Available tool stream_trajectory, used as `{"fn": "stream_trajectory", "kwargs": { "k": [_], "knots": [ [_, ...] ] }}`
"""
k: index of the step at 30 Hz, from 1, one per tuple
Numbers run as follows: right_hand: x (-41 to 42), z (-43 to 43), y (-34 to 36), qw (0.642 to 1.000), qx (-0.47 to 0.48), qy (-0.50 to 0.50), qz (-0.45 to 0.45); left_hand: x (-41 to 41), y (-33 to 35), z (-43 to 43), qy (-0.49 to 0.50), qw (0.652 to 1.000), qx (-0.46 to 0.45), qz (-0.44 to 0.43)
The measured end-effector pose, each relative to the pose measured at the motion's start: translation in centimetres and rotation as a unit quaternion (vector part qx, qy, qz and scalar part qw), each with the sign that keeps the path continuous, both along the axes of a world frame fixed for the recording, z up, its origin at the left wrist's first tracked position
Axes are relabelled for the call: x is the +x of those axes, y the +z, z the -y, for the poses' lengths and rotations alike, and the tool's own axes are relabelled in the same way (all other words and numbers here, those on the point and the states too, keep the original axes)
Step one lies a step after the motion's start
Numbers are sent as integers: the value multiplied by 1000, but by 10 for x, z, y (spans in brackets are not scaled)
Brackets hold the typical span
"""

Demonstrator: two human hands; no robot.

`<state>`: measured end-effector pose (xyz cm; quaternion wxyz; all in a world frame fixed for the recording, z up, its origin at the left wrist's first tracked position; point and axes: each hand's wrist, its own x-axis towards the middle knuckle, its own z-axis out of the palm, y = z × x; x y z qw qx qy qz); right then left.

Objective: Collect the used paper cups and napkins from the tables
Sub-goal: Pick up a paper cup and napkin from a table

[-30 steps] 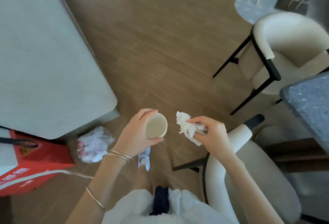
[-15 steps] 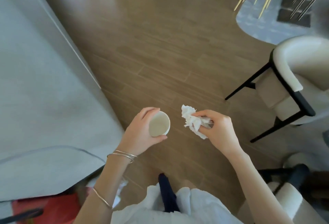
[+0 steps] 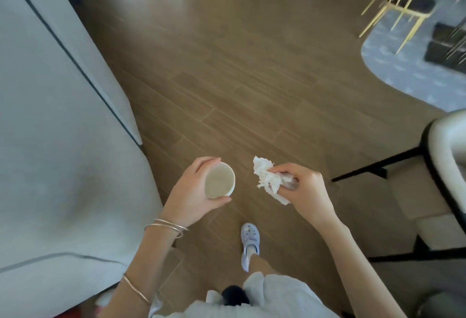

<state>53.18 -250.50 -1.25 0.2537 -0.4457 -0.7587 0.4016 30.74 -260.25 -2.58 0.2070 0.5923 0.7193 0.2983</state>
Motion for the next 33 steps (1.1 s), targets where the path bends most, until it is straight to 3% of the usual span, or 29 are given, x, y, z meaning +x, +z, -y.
{"fn": "stream_trajectory", "kwargs": {
  "k": [8, 17, 33],
  "knots": [
    [-45, -167, 20, 998, 9, 55, -6, -29, 13, -137, 60, 998, 22, -5],
    [-114, -279, 6, 993, -1, 119, 1, -83, -5, -232, 100, 995, -10, 6],
    [-371, -496, 11, 977, 93, 188, -43, -324, 2, -425, 174, 984, 13, -31]
  ]
}}
